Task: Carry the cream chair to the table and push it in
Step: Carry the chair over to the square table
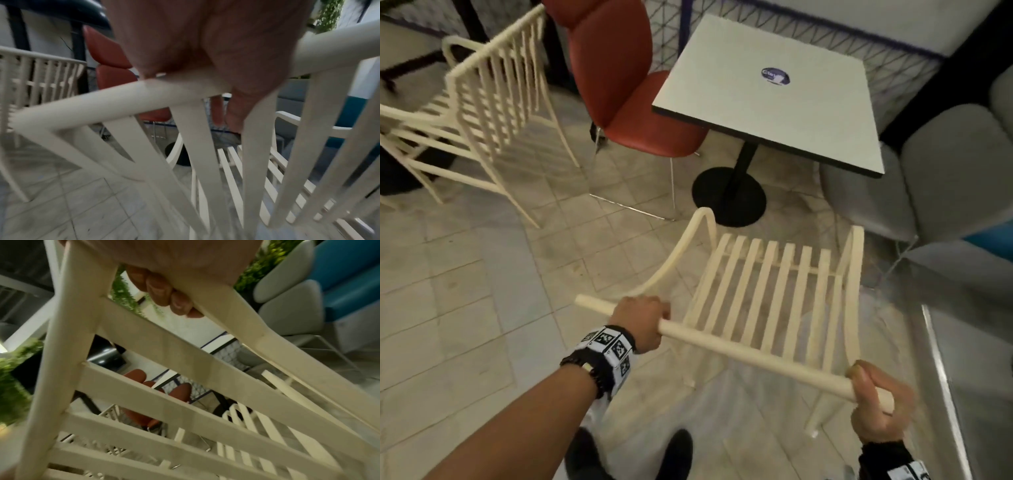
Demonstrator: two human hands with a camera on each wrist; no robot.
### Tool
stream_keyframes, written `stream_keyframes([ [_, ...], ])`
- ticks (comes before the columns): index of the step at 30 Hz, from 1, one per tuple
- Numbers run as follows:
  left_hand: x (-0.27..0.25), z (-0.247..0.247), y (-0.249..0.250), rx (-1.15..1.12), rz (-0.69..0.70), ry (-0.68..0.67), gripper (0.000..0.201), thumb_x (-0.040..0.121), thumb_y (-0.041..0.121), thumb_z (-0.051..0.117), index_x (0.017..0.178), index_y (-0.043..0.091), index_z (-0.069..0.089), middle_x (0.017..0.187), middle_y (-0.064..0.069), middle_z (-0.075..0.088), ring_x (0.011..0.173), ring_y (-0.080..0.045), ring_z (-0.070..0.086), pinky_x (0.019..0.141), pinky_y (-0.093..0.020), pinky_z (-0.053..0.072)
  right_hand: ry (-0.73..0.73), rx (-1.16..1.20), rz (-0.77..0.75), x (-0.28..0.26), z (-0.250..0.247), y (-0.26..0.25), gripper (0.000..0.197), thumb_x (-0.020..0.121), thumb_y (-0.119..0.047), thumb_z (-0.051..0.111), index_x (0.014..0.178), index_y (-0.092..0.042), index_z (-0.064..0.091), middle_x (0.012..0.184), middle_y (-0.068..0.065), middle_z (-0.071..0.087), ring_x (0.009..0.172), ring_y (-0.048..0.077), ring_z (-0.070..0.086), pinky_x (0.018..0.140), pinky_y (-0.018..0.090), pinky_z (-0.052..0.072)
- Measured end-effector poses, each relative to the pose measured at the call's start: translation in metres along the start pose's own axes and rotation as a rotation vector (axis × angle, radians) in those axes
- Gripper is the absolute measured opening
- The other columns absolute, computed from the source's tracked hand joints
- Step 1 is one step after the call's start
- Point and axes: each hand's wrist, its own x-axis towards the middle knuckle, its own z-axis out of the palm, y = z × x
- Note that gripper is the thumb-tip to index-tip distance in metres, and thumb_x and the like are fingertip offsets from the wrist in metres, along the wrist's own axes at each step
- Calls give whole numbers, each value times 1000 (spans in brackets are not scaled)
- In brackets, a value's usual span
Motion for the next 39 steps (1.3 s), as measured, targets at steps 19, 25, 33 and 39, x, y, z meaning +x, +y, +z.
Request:
stream_keyframes([
  [19,4,12,63,223,80,-132,45,81,15,49,115,45,54,103,7,69,98,-23,62,85,-42,48,397,444,843,-10,-23,63,21,76,-8,49,63,-8,65,82,10,61,88,30,53,72,39,44],
  [25,-3,2,57,277,-14,-130,46,85,15,49,118,46,54,107,5,68,101,-25,61,89,-47,42,343,475,905,-12,3,87,19,74,-9,51,72,1,66,109,12,68,100,28,58,83,41,47],
  [33,-25,30,54,241,-67,-183,45,88,16,51,121,47,52,111,8,67,107,-23,59,93,-47,36,285,403,906,-49,17,115,22,82,2,47,64,6,60,103,28,67,63,25,70,54,25,58],
  [39,-38,28,49,181,-8,-140,37,85,21,49,116,40,55,112,8,67,106,-21,60,93,-43,38,-100,-102,649,-47,-17,98,17,86,-20,61,74,-29,68,100,2,68,93,20,61,80,38,47],
])
